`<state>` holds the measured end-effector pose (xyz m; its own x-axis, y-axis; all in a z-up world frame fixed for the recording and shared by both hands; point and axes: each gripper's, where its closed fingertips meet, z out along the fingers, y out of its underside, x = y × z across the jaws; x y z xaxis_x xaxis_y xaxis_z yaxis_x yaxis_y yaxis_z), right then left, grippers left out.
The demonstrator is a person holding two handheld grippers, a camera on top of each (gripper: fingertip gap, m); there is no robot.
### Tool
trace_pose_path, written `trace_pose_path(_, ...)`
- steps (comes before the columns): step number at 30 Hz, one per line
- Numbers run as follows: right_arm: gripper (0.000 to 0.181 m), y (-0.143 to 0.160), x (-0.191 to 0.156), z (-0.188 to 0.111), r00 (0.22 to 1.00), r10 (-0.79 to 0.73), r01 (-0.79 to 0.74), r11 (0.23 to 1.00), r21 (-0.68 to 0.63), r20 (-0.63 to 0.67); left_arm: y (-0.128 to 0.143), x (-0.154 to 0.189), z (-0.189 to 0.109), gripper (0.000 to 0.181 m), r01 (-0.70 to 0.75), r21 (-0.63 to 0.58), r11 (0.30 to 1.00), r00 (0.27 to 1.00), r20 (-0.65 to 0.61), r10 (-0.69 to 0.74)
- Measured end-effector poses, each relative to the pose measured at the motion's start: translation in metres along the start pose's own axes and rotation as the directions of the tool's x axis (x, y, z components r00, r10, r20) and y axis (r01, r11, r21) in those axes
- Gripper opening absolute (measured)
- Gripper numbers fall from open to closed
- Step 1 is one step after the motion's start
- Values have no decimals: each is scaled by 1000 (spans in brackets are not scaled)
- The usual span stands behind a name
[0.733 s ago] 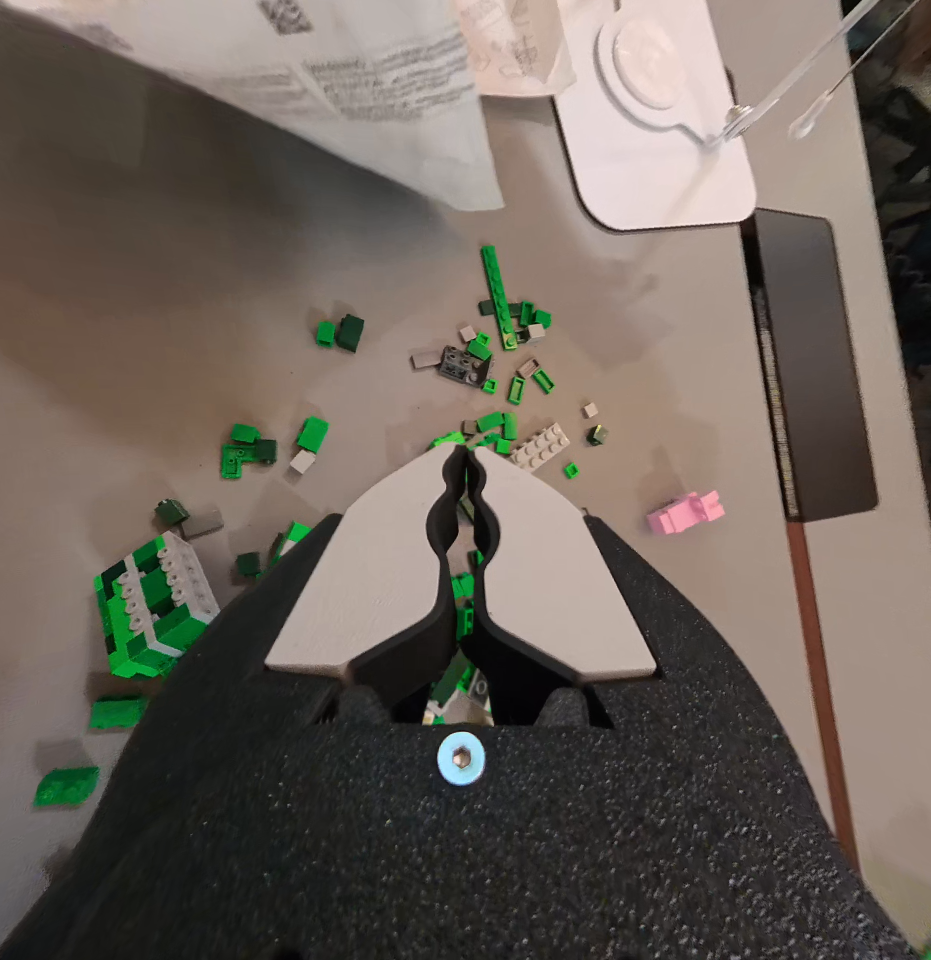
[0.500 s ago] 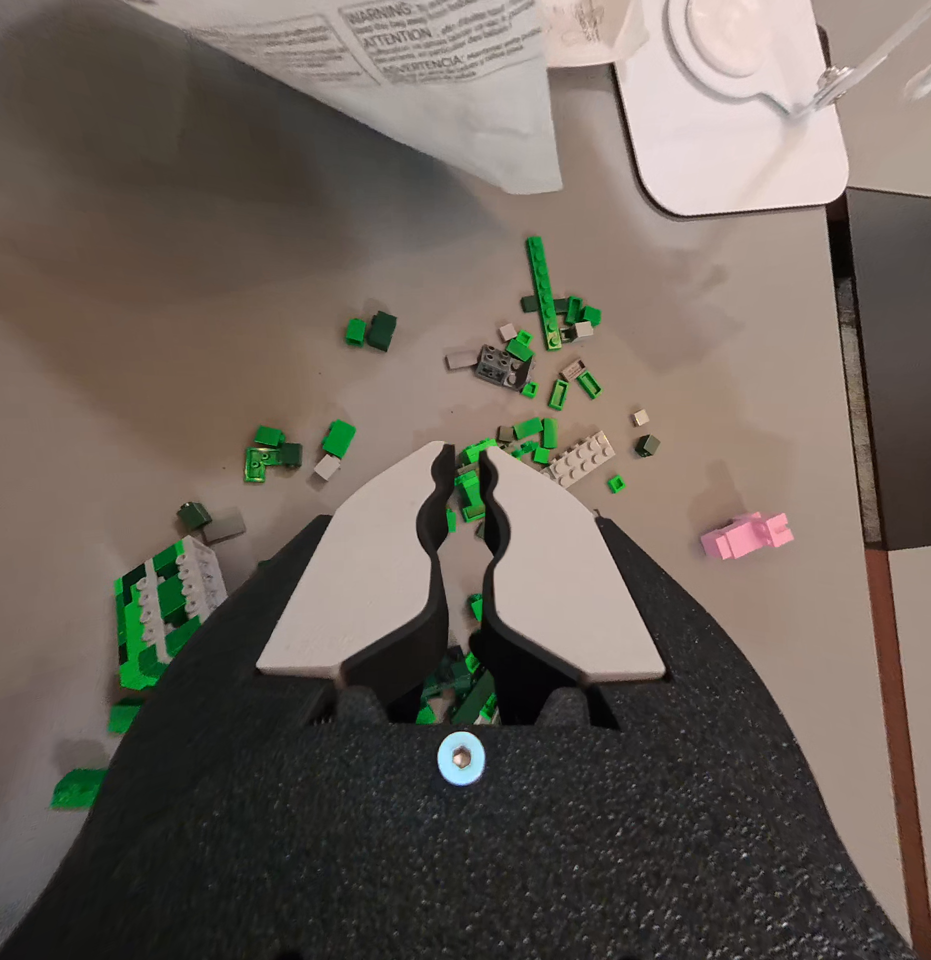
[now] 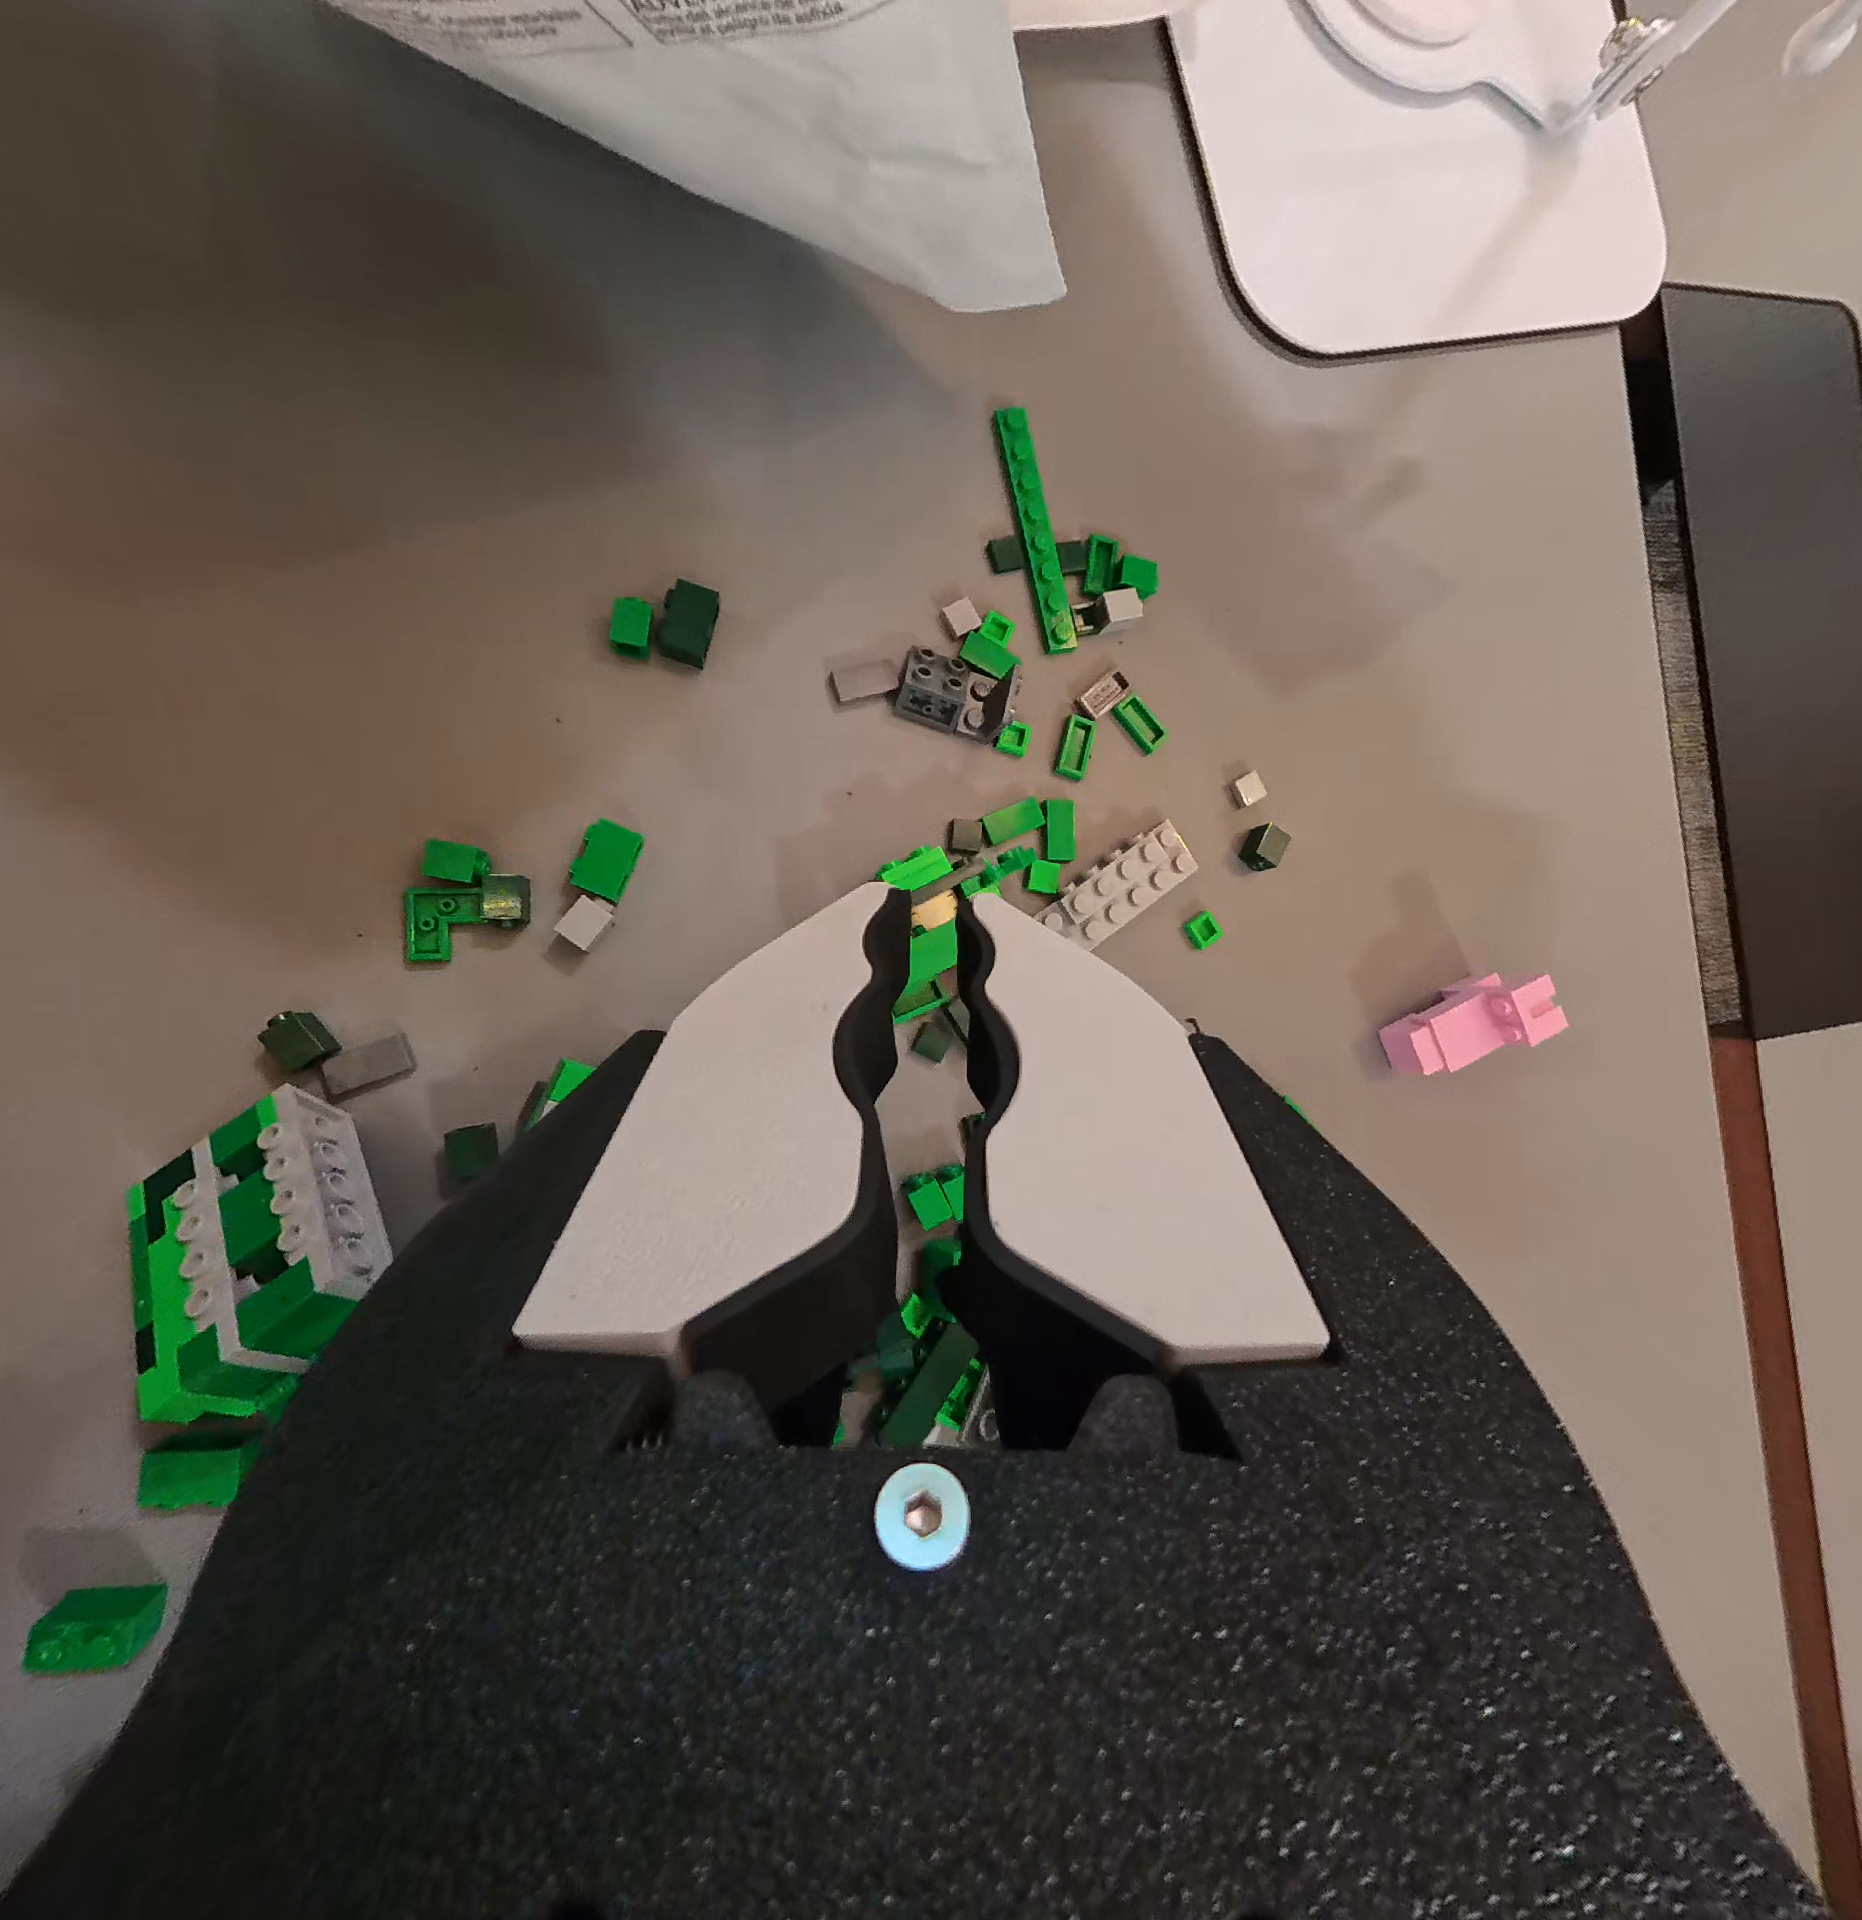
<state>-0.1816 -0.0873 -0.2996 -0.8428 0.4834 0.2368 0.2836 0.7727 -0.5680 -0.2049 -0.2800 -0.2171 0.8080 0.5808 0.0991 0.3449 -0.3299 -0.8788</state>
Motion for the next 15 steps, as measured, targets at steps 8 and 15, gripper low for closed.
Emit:
trace_pose_path(8, 6, -29, -14, 17, 997, -4, -3, 995, 102, 75, -1, -1, -3, 0, 2, 6, 1000, 1000, -1, -2)
trace_pose_path(15, 9, -49, -3, 73, 988, -64, 66, 998, -10, 139, -1, -4, -6, 0, 7, 12, 1000, 1000, 8, -8)
